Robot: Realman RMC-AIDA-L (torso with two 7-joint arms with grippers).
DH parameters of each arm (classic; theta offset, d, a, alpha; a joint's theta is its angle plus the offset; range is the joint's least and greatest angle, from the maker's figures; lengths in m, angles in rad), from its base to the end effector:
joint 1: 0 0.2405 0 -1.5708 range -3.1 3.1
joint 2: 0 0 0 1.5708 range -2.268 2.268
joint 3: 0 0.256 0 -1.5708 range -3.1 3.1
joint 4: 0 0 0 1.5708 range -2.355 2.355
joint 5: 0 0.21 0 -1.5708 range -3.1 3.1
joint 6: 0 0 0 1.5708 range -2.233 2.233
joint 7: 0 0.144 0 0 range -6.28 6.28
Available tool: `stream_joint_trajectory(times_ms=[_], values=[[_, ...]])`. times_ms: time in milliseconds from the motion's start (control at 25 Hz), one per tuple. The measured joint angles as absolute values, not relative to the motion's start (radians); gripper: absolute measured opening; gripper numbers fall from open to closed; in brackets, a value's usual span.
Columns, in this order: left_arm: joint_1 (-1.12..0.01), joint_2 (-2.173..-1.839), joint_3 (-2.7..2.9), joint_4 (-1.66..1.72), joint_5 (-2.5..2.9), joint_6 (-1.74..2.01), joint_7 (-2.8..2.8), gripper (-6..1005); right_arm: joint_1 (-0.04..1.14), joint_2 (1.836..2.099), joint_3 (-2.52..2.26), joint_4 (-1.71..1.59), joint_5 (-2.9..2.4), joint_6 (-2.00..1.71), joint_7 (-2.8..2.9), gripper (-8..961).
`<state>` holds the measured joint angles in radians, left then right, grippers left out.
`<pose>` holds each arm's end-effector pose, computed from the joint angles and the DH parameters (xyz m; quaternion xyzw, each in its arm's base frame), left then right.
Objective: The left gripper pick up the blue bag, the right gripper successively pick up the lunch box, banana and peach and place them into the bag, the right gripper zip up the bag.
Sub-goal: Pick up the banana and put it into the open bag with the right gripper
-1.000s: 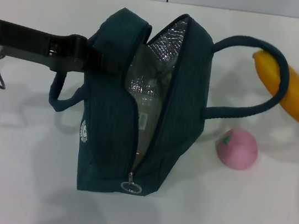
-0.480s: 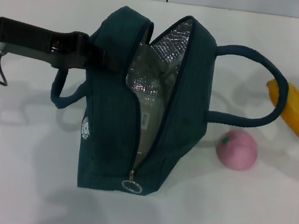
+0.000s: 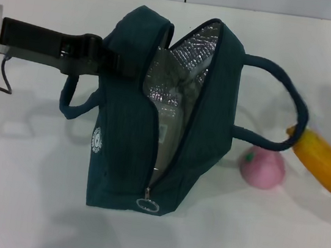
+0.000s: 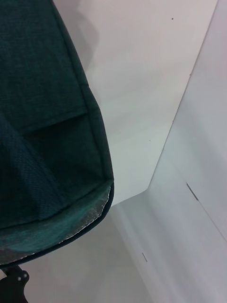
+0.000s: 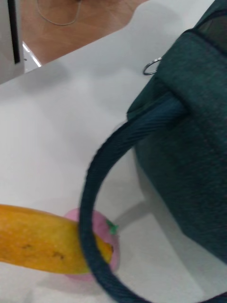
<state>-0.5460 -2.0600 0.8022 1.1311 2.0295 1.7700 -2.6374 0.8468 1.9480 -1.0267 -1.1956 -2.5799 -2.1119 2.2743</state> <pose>-0.1989 0.3396 0.0615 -0.8047 -0.5617 -0.1924 0.0050 0.1636 0.3502 0.0822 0.9289 -0.2958 0.2226 0.0052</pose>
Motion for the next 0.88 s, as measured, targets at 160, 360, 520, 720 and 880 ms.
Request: stream_joint_trajectory(times_ms=[160, 360, 520, 720, 880], values=[[-0.545, -2.059, 0.802, 1.12, 2.03, 1.77, -2.63, 41, 0.837, 1.942, -1.018, -1.197, -2.628, -2.09, 2.282, 449], [-0.548, -2.056, 0.801, 1.105, 2.03, 1.77, -2.621, 42, 0.831, 1.932, -1.01, -1.195, -2.652, -2.059, 2.284, 451], [-0.548, -2.055, 0.802, 1.104, 2.029, 1.769, -2.62, 42, 0.838, 1.929, -0.948, -1.219, -2.647, -2.052, 2.284, 452], [-0.549, -2.054, 0.799, 1.104, 2.029, 1.769, -2.617, 42, 0.887, 1.924, -0.806, -1.256, -2.527, -2.053, 2.274, 454], [-0.551, -2.053, 0.797, 1.105, 2.027, 1.769, -2.616, 42, 0.902, 1.919, -0.78, -1.277, -2.379, -2.041, 2.274, 455]])
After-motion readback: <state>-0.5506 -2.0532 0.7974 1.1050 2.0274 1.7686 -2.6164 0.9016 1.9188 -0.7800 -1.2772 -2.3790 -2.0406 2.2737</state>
